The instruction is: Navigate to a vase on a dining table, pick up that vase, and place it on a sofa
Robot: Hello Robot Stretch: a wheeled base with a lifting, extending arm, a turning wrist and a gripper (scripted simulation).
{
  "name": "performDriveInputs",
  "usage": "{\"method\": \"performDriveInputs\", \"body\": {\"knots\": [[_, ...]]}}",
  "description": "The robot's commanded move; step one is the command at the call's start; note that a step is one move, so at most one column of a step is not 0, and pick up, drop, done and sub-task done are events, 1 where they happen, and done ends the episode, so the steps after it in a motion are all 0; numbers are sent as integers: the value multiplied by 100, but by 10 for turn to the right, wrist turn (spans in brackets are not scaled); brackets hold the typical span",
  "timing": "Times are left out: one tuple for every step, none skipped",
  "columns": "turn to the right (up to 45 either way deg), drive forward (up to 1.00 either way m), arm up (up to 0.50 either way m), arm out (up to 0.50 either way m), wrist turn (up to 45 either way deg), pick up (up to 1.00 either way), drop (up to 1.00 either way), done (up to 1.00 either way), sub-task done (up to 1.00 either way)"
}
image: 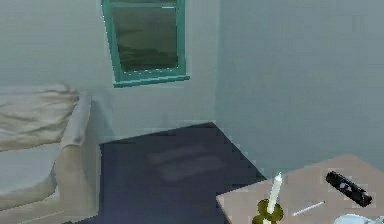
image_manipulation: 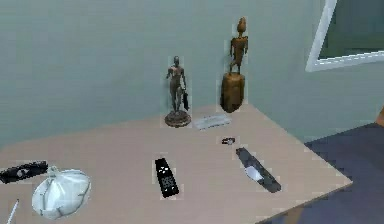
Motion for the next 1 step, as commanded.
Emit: {"method": "performDriveInputs", "body": {"knots": [[-330, 0, 0, 0, 0, 0, 0, 0, 0]]}}
